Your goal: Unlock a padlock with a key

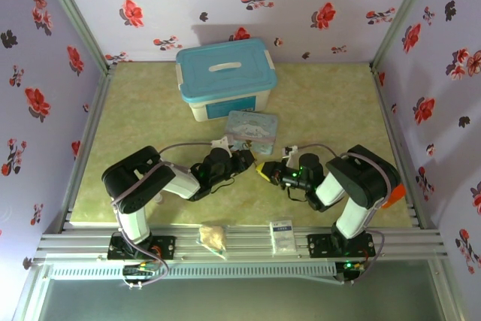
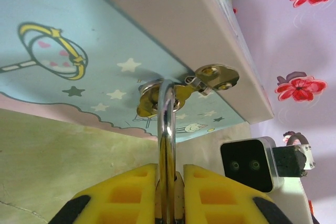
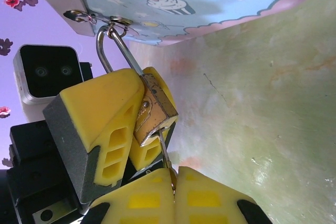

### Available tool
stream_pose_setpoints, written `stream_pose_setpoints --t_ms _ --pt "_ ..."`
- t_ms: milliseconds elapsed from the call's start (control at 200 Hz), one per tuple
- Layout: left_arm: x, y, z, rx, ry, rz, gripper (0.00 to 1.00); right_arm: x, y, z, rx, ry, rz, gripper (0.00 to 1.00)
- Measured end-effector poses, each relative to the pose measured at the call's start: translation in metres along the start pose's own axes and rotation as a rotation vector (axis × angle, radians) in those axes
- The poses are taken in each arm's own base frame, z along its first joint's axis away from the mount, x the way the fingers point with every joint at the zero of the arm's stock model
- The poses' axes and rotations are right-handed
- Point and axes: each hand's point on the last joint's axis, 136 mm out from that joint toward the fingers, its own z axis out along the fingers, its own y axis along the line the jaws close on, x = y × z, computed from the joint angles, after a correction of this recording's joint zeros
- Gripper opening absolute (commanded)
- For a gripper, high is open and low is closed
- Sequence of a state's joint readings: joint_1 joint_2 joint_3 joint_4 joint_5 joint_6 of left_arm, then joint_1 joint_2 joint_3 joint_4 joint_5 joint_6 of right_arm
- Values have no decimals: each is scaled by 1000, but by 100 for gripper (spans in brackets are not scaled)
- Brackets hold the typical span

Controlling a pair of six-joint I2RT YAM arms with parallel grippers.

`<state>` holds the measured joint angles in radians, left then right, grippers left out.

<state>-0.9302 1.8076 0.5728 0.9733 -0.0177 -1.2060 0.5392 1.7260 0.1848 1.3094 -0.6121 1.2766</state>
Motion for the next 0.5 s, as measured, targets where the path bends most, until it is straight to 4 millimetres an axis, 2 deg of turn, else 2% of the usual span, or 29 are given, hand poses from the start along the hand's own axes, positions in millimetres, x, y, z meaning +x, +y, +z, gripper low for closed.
stream_pose_setpoints --t_ms 305,500 --pt "-8 -12 0 48 -29 -31 0 -8 9 -3 -43 50 73 0" --pt "-10 -12 -1 53 -36 -65 0 -9 9 -1 -49 65 72 0"
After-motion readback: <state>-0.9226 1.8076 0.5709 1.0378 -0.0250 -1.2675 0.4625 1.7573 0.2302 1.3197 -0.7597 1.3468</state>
